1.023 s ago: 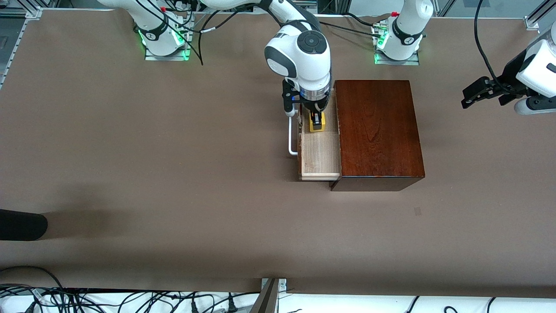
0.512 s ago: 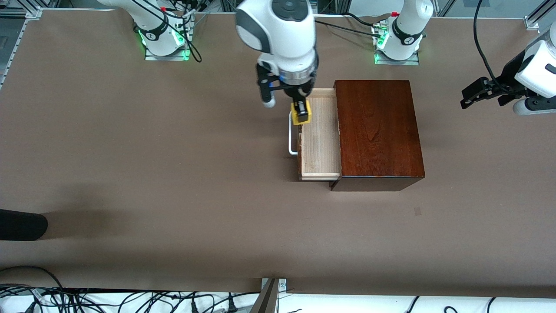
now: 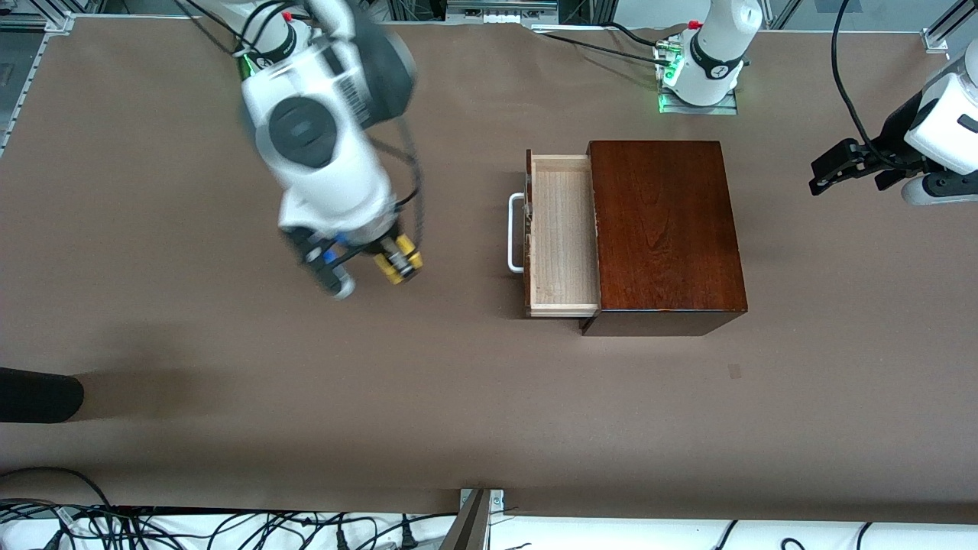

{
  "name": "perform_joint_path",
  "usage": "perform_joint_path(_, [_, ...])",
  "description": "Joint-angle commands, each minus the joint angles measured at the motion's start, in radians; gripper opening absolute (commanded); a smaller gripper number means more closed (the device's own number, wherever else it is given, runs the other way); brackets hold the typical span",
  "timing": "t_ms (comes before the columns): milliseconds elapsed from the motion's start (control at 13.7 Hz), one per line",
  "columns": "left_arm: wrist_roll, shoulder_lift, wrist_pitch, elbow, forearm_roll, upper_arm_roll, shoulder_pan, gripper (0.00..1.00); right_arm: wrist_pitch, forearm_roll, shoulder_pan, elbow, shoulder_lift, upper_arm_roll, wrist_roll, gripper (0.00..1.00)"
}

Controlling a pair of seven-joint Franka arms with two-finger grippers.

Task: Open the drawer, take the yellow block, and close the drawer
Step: 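Lift the yellow cube out and carry it away from the box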

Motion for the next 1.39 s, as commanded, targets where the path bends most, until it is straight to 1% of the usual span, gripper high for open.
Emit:
perform_joint_path(0, [0.019, 0.013, 0.022, 0.001, -0.009, 0.004, 0.005, 1.0, 0.0, 0.042, -0.117, -0.013, 0.04, 0.02, -0.305, 0.0])
perform_joint_path(73, [0.019, 0.017, 0.046, 0.001, -0.005, 0.004, 0.007, 1.0, 0.009, 0.053, -0.156, -0.013, 0.071, 0.02, -0.416, 0.0])
perform_joint_path(219, [0.02, 0.017, 0.048, 0.0, -0.005, 0.004, 0.008, 1.0, 0.072, 0.061, -0.197, -0.015, 0.127, 0.02, -0.594, 0.0])
perform_joint_path(439, [0.019, 0.017, 0.048, 0.001, -0.003, 0.004, 0.01, 1.0, 0.164, 0.058, -0.207, -0.018, 0.204, 0.022, -0.789, 0.0])
perform_joint_path(585, [0.02, 0.015, 0.043, 0.0, -0.003, 0.004, 0.01, 1.0, 0.257, 0.053, -0.223, -0.035, 0.256, 0.02, -0.923, 0.0])
perform_joint_path(731, [0.02, 0.015, 0.04, 0.0, -0.003, 0.004, 0.008, 1.0, 0.377, 0.049, -0.236, -0.056, 0.305, 0.02, -1.003, 0.0])
perform_joint_path(804, [0.02, 0.015, 0.04, 0.0, -0.003, 0.004, 0.005, 1.0, 0.408, 0.049, -0.239, -0.056, 0.325, 0.019, -1.036, 0.0])
perform_joint_path(1023, [0.02, 0.01, 0.036, 0.0, -0.003, 0.001, -0.001, 1.0, 0.449, 0.044, -0.24, -0.056, 0.356, 0.019, -1.067, 0.0])
perform_joint_path(1243, [0.02, 0.009, 0.026, 0.0, -0.003, -0.017, -0.001, 1.0, 0.451, -0.014, -0.23, -0.056, 0.358, 0.019, -1.078, 0.0])
perform_joint_path(1316, [0.02, 0.009, 0.025, 0.0, -0.003, -0.017, -0.001, 1.0, 0.453, -0.02, -0.228, -0.056, 0.358, 0.019, -1.078, 0.0])
